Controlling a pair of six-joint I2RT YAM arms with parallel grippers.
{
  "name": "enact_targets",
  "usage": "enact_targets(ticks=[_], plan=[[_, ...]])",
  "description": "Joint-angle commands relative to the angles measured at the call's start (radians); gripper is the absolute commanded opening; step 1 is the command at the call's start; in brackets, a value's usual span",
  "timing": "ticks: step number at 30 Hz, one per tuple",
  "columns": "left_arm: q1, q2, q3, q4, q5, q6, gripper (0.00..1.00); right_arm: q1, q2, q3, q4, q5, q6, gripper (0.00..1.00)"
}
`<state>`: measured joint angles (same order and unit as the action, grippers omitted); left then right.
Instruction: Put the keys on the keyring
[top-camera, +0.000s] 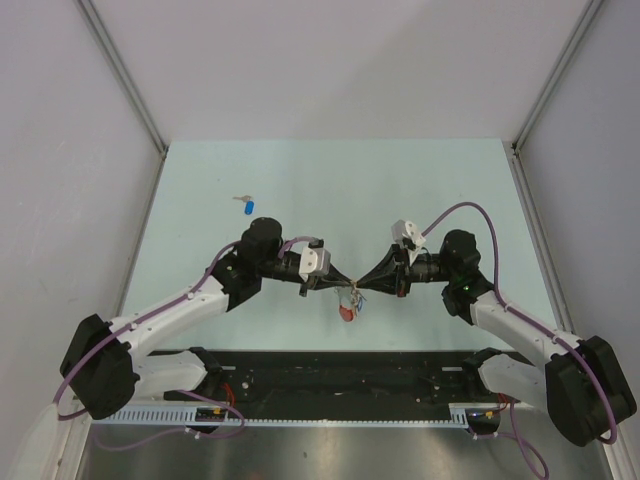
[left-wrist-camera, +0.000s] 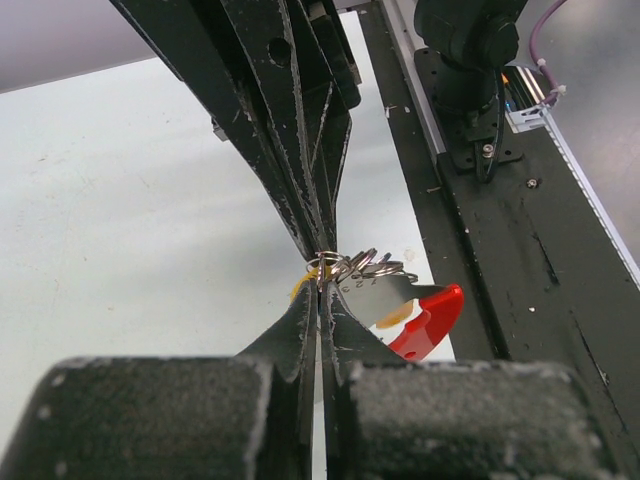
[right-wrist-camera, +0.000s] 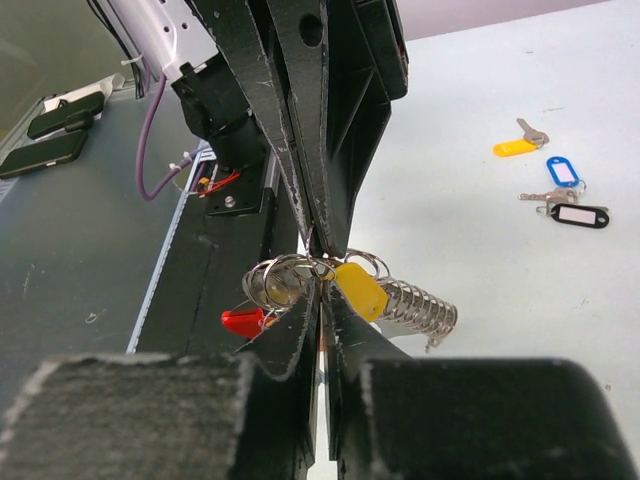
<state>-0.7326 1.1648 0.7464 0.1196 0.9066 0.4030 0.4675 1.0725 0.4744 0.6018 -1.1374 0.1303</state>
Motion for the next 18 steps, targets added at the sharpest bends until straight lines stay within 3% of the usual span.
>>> enact_targets(ticks=[1,6,18], plan=[[0.001,-0.005,0.054,0.009,0.057,0.036,0.0,0.007,-0.005,0.053,0.019,-0.005,-0.011,0.09],[0.001,-0.005,0.061,-0.005,0.063,0.042,0.0,0.01,-0.002,0.056,0.009,-0.015,-0.02,0.15],[0.001,0.016,0.094,-0.077,0.092,0.079,0.0,0.008,0.0,0.063,-0.01,-0.067,-0.046,0.15]])
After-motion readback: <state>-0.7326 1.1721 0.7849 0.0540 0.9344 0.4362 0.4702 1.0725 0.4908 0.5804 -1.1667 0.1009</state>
